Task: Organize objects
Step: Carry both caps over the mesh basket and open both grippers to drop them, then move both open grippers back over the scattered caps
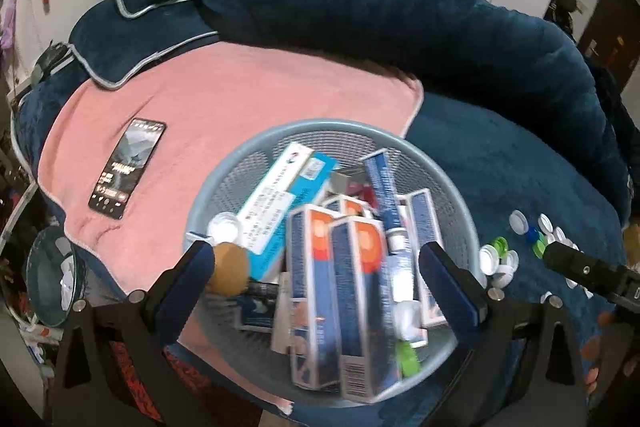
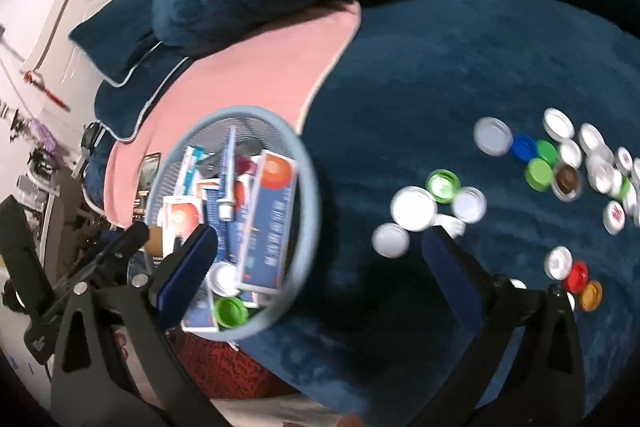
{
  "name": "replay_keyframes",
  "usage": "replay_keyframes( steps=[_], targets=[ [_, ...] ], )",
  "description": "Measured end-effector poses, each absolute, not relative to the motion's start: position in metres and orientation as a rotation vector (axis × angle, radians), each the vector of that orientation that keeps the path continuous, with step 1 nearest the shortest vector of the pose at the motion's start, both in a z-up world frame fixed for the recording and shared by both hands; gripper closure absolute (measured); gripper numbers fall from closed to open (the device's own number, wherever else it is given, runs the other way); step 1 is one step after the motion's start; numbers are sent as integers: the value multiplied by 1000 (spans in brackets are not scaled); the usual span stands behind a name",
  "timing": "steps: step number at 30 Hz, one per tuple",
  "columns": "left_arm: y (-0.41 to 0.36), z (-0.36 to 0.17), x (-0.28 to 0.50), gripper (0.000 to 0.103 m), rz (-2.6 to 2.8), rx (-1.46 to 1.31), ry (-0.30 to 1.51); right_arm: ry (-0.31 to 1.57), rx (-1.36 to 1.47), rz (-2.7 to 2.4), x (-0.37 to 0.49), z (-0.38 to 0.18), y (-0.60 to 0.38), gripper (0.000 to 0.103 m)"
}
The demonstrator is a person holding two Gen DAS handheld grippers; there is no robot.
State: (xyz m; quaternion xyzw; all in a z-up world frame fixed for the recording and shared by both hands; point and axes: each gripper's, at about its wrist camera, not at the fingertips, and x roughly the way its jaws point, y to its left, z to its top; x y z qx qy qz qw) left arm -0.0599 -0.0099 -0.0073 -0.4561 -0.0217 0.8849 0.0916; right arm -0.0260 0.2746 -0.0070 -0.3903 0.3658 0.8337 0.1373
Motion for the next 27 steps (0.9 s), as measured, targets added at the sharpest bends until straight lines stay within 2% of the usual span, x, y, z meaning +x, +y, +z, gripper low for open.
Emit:
replay_keyframes(
  steps=[8,27],
  targets=[
    [34,3,-48,1,2585,-1305,56,1093,-1092,2348,12,-15,298,0],
    [117,7,-27,1,2463,-1252,194,1157,-1027,2164,113,-51,353,0]
  ],
)
